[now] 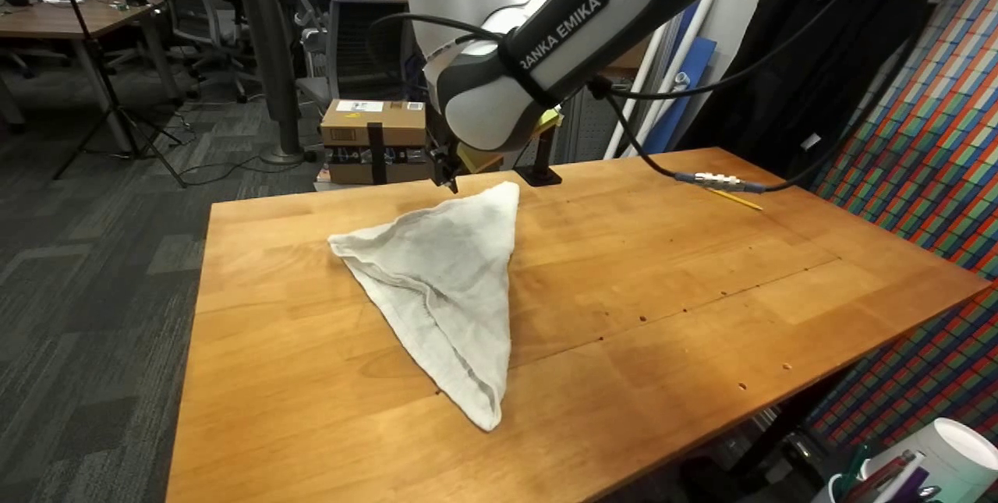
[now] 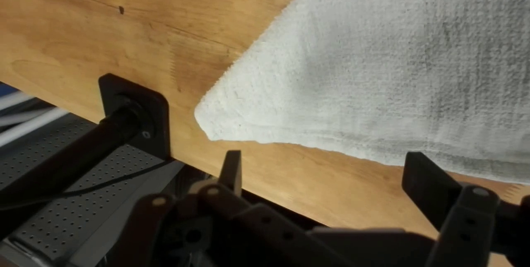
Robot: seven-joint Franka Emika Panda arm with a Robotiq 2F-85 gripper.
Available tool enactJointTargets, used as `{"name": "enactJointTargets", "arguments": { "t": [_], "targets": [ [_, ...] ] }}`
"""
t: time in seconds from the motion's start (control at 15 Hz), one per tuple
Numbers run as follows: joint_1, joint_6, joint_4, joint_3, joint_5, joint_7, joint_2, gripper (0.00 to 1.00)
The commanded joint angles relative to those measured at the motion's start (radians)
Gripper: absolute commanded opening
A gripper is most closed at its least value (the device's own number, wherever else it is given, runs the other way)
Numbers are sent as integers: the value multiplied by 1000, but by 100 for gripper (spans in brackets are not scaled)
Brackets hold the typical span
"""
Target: Fold the white towel into a triangle twice
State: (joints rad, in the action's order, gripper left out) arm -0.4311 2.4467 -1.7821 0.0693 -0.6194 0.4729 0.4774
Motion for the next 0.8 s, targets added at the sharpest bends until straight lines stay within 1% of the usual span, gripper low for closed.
{"name": "enactJointTargets", "arguments": {
  "t": [0.0, 0.27, 0.47, 0.73],
  "targets": [
    [16, -18, 48, 4, -29, 39, 40, 100],
    [45, -3, 78, 11, -19, 32, 78, 100],
    [69, -2, 128, 23, -8, 29, 118, 100],
    [83, -15, 192, 31, 30, 71, 168, 100]
  ]
}}
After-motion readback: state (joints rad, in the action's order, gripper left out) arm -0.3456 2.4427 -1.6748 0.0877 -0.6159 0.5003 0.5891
